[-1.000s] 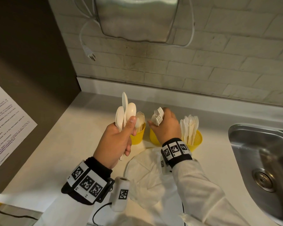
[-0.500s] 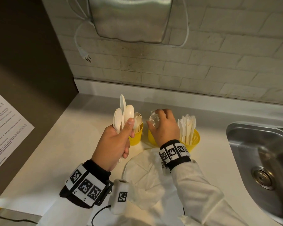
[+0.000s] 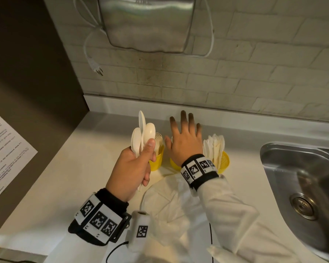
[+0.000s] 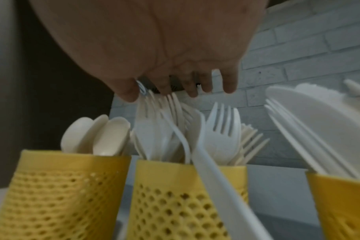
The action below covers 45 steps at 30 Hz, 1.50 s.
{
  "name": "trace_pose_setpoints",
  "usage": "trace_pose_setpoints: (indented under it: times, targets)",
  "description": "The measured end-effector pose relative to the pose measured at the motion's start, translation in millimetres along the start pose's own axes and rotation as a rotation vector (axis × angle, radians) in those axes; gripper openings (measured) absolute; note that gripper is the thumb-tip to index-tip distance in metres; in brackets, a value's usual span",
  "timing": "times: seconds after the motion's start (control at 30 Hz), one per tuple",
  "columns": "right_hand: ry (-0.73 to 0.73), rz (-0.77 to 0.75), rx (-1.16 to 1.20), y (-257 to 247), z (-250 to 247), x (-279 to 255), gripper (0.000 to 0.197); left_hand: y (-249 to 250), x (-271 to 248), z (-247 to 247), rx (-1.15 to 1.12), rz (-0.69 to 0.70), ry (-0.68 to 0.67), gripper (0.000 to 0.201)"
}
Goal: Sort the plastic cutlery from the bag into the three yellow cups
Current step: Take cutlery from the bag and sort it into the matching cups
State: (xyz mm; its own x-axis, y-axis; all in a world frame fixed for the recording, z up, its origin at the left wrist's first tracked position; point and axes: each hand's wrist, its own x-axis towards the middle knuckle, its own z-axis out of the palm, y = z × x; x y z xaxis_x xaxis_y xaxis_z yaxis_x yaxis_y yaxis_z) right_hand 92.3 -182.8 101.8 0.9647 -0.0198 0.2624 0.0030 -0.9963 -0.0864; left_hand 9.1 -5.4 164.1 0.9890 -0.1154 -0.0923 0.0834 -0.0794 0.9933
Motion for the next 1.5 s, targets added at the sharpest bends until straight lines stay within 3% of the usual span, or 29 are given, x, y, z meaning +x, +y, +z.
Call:
trace_pose_setpoints:
  times: [0.13,0.27,0.57,1.0,1.07,1.17,1.23,1.3,1.37,1.5]
  targets:
    - [-0.230,0.069,-0.076,4,14,8,0.066,1,-1,-2,0.006,-0.001,0.003,0.052]
    - [-0.283,0.092,0.022,4,11,13,0.065,2,-2,-6,0.003,0.002,0.004,0.053]
    - [-0.488,0.031,0.032,22,-2,22,0.099,1,-3,-3,0.022,0.003,-0.032,0.055]
    - [-0.462,0.002,0.064,21,-23,6,0.104,1,1,-5,-0.037,-0.021,-0.052,0.052]
    - [-0.315,-0.014,0.225,23,-46,4,0.098,1,1,-8,-0.030,-0.029,-0.065,0.052]
    - [-0.062,0.012,0.808,17,-86,-4,0.066,2,1,-9,-0.037,-0.020,-0.090,0.053]
    - [-0.111,0.001,1.127,6,-111,-13,0.045,3,1,-7,-0.067,-0.019,-0.117,0.051]
    - [-0.223,-0.109,1.127,-5,-124,-20,0.031,3,1,-5,-0.089,-0.020,-0.135,0.049]
    - [-0.267,-0.185,1.080,-13,-124,-25,0.035,3,2,-3,-0.077,-0.014,-0.151,0.047]
    - [-0.261,-0.174,1.278,-16,-112,-25,0.026,3,0,-2,-0.108,0.015,-0.186,0.046]
